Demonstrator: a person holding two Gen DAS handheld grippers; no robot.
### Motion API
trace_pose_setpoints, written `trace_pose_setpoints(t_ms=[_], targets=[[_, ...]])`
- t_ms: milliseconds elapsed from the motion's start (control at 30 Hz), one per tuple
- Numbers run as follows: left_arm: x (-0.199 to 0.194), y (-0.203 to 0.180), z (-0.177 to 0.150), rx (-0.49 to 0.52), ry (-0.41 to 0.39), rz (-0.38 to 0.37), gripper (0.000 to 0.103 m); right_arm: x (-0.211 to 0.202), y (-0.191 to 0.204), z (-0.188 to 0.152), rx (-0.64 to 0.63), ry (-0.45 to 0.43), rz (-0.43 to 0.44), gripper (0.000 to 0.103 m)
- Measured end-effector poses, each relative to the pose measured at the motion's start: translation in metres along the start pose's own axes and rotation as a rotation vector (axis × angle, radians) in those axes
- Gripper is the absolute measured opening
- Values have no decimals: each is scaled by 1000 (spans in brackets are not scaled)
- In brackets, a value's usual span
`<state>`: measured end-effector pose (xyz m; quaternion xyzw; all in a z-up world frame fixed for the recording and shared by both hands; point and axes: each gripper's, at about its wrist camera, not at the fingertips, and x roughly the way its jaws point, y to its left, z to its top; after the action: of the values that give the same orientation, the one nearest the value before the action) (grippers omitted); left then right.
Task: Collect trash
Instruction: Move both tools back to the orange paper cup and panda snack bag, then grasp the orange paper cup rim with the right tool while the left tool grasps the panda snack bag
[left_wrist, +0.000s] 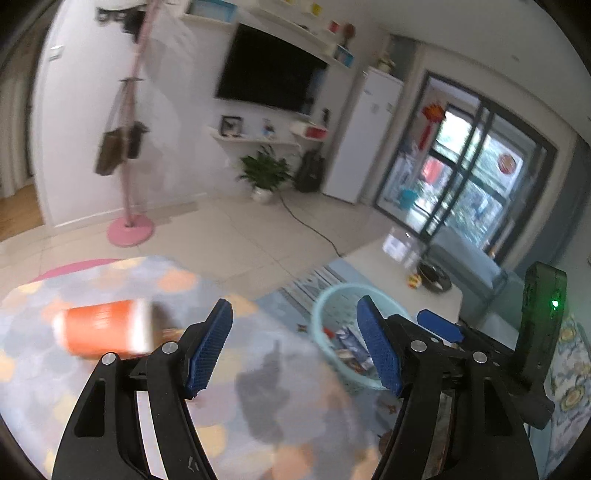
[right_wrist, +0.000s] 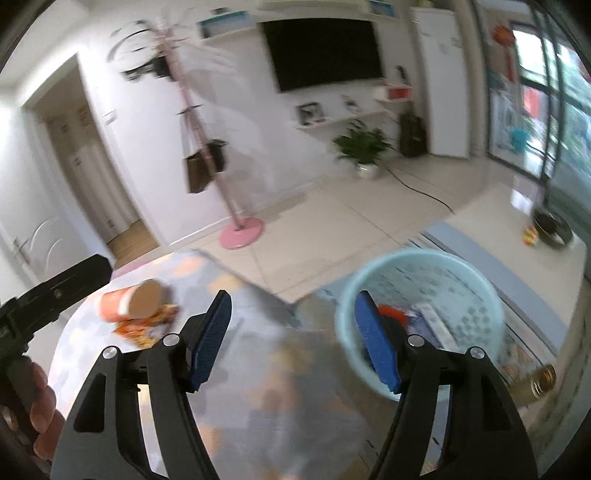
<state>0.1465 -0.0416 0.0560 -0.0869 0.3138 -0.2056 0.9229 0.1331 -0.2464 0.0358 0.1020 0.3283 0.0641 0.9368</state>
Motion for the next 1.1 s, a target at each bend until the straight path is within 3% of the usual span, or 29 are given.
trace_pose_setpoints(t_ms=[300,333,400,467,667,1033,1100], targets=[[-59,97,-17,-130,-40,219,68,35,114,-3,-192,53,170,65],[-61,106,-18,-143,-36,236,68,42,126,-5,-212,66,195,63],[-61,127,-27,-182,-21,261,68,56,144,-7,-240,91,232,50],[-59,145,-34,-219,-5,266,66,75,162,-9,-252,137,275,43],[-43,178,-52,-278,26,249,66,111,176,-14,-237,213,314,43],[-22,178,-72,-278,84,191,66,153,190,-13,-227,335,446,43],[-18,177,-74,-274,96,185,66,153,193,-14,-233,331,449,29]])
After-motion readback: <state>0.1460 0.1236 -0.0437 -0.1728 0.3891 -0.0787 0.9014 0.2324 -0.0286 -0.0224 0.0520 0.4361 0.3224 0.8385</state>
